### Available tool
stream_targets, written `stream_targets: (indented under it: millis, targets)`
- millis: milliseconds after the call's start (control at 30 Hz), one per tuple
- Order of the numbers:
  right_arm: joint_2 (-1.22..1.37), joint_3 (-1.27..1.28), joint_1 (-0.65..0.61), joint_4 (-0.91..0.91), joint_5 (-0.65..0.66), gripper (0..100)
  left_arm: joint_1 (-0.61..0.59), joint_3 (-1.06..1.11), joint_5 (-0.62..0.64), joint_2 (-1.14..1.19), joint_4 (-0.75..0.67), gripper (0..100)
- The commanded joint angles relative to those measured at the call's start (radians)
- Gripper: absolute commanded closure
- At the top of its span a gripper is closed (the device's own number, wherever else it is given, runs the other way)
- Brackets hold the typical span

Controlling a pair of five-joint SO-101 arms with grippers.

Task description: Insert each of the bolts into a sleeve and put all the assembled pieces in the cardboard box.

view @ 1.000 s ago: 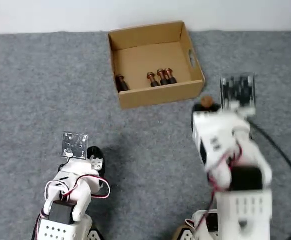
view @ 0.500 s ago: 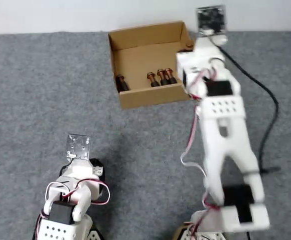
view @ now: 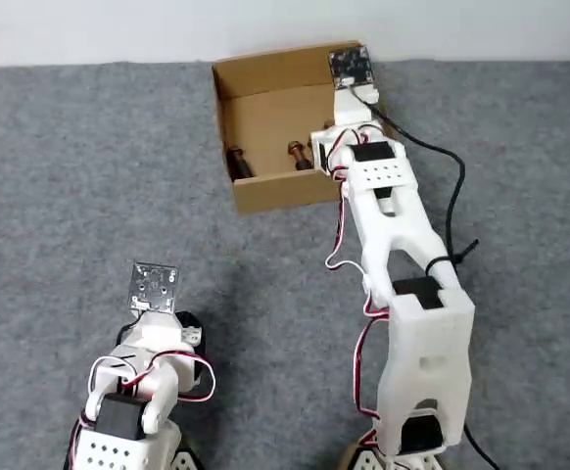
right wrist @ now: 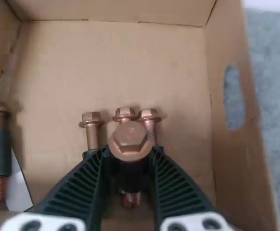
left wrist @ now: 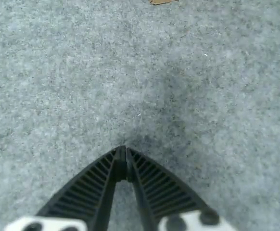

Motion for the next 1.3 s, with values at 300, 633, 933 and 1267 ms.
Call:
stream_targets:
  millis: [300, 633, 933, 1267]
  targets:
    - [-0.005, -0.077, -0.025, 0.193, 0.052, 85.1, -0.003, -0.002, -0.009, -0.011, 0.005, 100]
    - [-0.254, -0.075, -0.041, 0.306, 0.049, 99.0, -0.003, -0.002, -0.009, -0.011, 0.005, 100]
    - [-0.519, -0.069, -0.044, 0.716, -0.146, 99.1, -0.003, -0.002, -0.009, -0.011, 0.005, 100]
    - [-0.694, -0.043, -0.041, 1.012, -0.301, 99.1, -0.003, -0.002, -0.009, -0.011, 0.005, 100]
